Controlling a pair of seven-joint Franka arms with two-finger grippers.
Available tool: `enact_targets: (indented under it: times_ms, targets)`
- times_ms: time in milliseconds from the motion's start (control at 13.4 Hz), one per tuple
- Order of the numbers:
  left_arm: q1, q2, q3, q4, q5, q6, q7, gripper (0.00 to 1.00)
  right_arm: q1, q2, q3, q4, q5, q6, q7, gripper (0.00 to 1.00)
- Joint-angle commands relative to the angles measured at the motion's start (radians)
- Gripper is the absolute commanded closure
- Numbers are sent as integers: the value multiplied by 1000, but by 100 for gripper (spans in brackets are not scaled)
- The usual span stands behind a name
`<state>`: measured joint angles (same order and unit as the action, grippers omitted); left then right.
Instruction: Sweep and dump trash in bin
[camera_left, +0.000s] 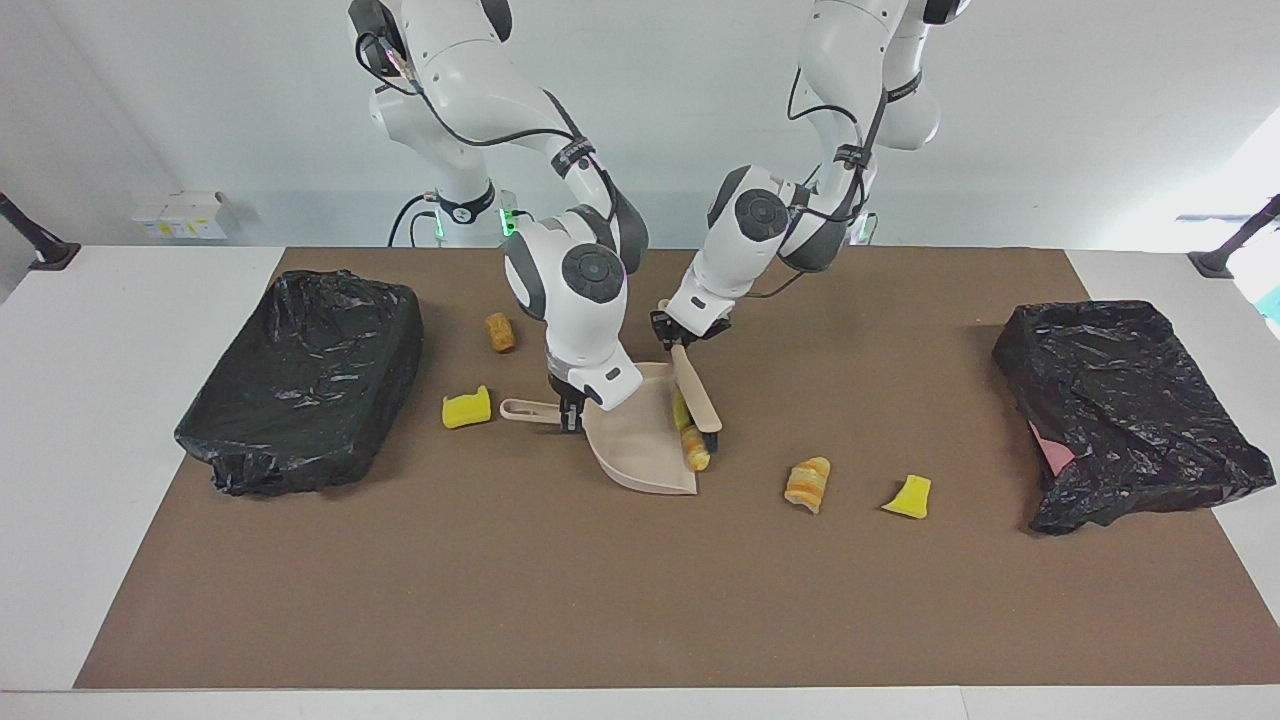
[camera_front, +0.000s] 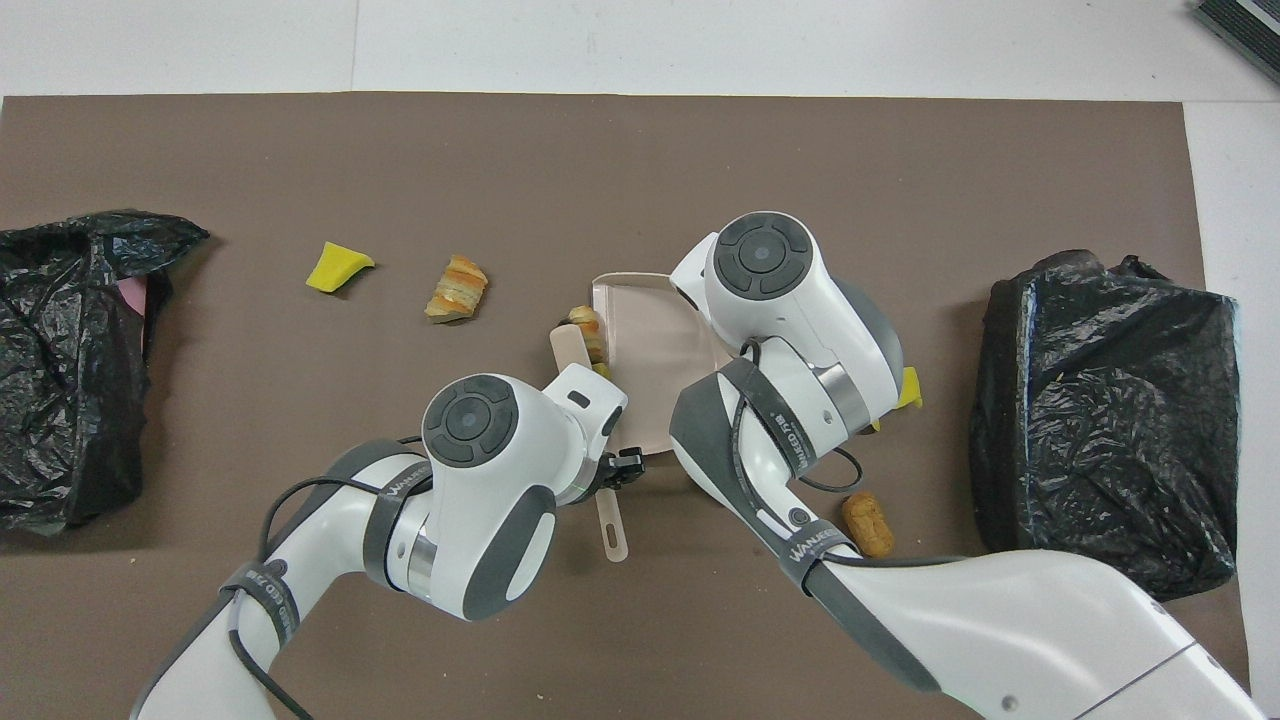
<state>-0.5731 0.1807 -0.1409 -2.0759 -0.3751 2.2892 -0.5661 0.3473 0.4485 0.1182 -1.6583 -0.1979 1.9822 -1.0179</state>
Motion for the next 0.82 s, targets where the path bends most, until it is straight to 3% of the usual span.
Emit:
enact_targets:
  times_ms: [0, 373, 745]
  targets:
    - [15, -15, 4, 65, -27, -86, 19, 100, -10, 7, 8, -29, -20, 18, -19, 100]
    - [105, -53, 17, 97, 8, -184, 17, 100, -10, 7, 8, -29, -20, 18, -19, 100]
    - [251, -43, 17, 108, 241, -244, 40, 100, -11, 7, 8, -29, -20, 18, -17, 100]
